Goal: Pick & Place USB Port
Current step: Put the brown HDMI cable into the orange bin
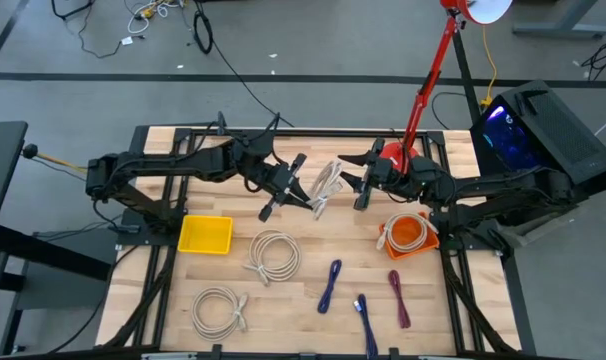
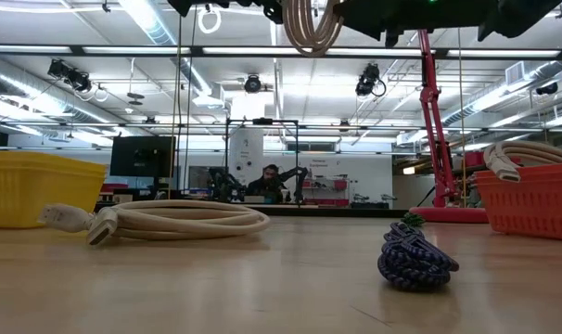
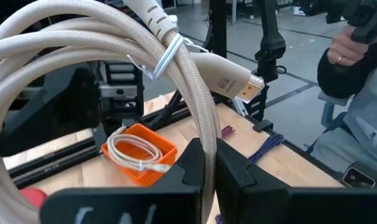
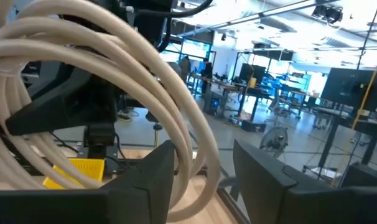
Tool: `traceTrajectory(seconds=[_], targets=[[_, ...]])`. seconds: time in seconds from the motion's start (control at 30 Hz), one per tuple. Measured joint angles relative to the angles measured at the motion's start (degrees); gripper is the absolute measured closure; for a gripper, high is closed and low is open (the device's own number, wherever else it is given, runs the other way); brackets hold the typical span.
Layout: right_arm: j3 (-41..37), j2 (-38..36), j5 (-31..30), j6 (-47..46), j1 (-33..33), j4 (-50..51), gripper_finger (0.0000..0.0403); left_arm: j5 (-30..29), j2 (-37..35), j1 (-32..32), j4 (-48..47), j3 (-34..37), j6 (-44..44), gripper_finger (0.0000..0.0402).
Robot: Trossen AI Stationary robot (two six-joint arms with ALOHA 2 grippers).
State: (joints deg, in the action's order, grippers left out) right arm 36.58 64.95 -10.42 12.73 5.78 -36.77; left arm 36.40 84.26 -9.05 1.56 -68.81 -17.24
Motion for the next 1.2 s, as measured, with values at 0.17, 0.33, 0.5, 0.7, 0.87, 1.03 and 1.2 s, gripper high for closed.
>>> traceTrajectory(seconds=[0.17,0.33,0.5,0.7,0.87,1.03,1.2], targets=[[0.0,0.0,2.6,-0.6,0.0,-0.4,0.0237,0.2,0.3,0.3,1.0,0.0,0.0,0.0385],[0.0,0.0,7.1,-1.7,0.1,-0.6,0.0242,0.3,0.3,0.3,1.8,0.0,0.0,0.0385],[0.0,0.0,6.4,-0.6,-0.2,0.4,0.0303,0.2,0.3,0.3,1.6,0.0,0.1,0.0385],[0.0,0.0,8.0,2.2,-0.4,0.5,0.039,0.2,0.3,0.3,1.6,0.0,0.3,0.0385],[0.0,0.0,6.3,2.7,-0.3,0.9,0.0394,-1.4,0.3,0.3,1.5,0.0,1.2,0.0381],[0.0,0.1,6.4,2.6,-0.4,1.0,0.0394,-2.0,0.3,0.3,0.6,0.0,1.7,0.0321],[0.0,0.1,4.0,2.8,-0.4,1.1,0.0396,-8.1,0.2,0.2,0.3,0.0,3.2,0.0264]])
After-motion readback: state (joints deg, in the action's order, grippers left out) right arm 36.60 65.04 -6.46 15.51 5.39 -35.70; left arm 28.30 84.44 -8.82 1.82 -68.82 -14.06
